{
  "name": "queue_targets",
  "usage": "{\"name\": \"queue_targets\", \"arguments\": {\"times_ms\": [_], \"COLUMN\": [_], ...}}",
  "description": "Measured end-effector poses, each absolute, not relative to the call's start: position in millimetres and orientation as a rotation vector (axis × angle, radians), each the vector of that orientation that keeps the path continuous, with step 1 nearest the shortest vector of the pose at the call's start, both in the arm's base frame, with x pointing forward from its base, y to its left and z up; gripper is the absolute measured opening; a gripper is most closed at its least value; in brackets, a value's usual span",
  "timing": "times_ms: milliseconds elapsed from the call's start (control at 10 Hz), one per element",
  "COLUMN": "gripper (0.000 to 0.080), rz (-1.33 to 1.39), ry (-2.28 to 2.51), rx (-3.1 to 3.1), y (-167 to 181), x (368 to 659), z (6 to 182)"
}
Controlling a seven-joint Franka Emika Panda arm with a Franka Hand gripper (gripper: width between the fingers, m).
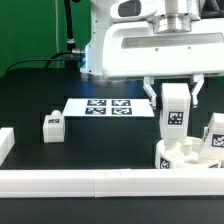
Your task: Assemble stool
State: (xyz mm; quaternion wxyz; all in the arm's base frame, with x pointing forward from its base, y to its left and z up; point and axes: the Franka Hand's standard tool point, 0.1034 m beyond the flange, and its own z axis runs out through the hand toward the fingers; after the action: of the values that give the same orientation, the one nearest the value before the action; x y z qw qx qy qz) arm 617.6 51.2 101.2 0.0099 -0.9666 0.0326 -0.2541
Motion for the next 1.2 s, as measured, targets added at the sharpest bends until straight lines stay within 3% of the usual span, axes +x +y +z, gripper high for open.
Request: {"name": "queue_targets", "arguments": {"times_ms": [400, 1200], "gripper": [0.0337, 0.0337], "rz": [-0.882, -0.839], "ry": [0.087, 0.061], "rx": [-3.002, -3.021], "y": [54.9, 61.8], "x": [618.4, 609.6], "z": [101.1, 79.0]}}
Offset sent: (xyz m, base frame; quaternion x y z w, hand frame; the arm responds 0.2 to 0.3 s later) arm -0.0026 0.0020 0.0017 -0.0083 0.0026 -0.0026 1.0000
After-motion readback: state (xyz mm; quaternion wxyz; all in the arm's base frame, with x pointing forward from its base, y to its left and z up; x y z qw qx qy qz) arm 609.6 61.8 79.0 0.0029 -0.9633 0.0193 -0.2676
